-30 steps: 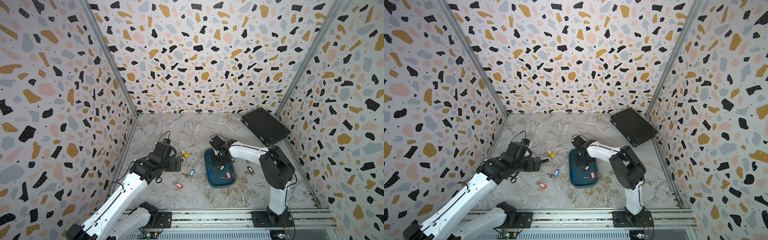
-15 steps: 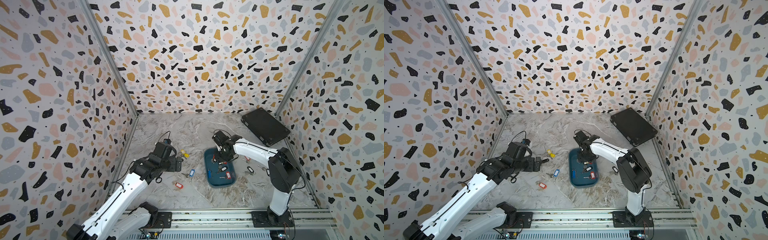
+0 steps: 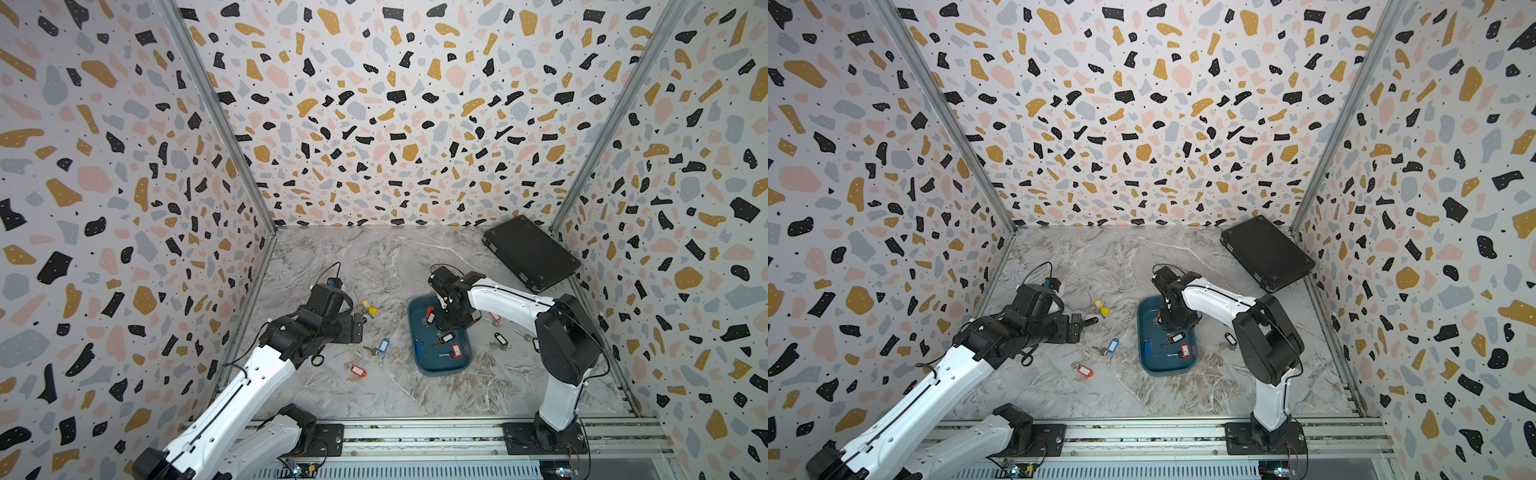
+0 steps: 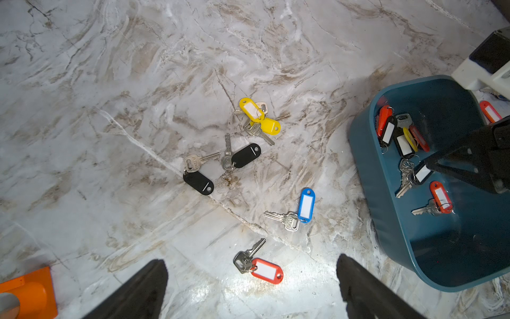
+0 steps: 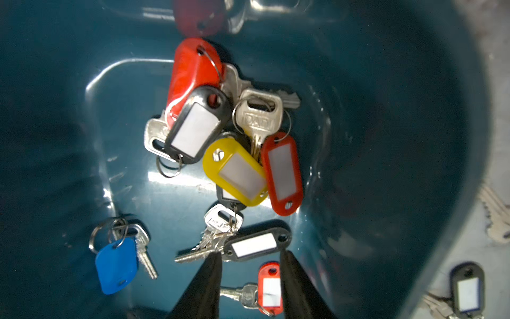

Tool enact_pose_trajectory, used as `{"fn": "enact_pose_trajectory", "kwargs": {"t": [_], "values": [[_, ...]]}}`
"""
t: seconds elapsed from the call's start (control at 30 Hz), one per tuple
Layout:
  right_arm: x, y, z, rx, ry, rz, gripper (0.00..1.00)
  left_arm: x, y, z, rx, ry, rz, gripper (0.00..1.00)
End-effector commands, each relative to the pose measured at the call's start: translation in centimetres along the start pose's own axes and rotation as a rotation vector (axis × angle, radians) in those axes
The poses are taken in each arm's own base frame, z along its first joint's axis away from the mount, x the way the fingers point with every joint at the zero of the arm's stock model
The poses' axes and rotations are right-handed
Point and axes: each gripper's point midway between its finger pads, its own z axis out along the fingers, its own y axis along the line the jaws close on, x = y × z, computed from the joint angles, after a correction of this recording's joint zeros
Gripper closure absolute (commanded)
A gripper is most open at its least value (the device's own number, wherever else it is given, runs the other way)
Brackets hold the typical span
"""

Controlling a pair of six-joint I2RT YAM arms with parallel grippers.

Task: Take the keys out of the storage box
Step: Pick up the key from the storage box.

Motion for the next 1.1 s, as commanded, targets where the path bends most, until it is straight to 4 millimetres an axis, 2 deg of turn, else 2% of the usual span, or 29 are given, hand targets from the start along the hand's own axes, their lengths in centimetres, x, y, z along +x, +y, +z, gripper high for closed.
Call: {"fn": "enact_pose_trajectory", "kwargs": {"t": [0.0, 0.27, 0.37, 0.53, 0.57, 0.67, 1.07], "values": [[0.2, 0.1, -0.1, -0.015, 0.002, 0.019, 0.6, -0.1, 0.0, 0.3, 0.002, -0.005, 0.009, 0.01], [-0.1, 0.6, 1.4, -0.032, 0.006, 0.039, 0.66, -0.1, -0.1, 0.4, 0.007, -0.004, 0.011, 0.01], [-0.1, 0.6, 1.7, -0.033, 0.01, 0.04, 0.72, -0.1, -0.1, 0.4, 0.01, -0.004, 0.013, 0.0], [-0.3, 0.4, 1.3, -0.023, -0.003, 0.046, 0.96, -0.1, -0.2, 0.4, 0.012, -0.004, 0.013, 0.01], [-0.4, 0.5, 1.1, -0.026, -0.012, 0.047, 1.0, -0.1, -0.2, 0.4, 0.013, -0.002, 0.013, 0.0], [-0.5, 0.4, -0.2, -0.03, -0.036, 0.043, 1.0, 0.0, -0.2, 0.4, 0.013, -0.001, 0.013, 0.0], [-0.8, 0.1, -7.5, -0.095, -0.149, 0.03, 1.0, -0.1, -0.3, 0.2, 0.019, -0.005, 0.013, 0.0]]}}
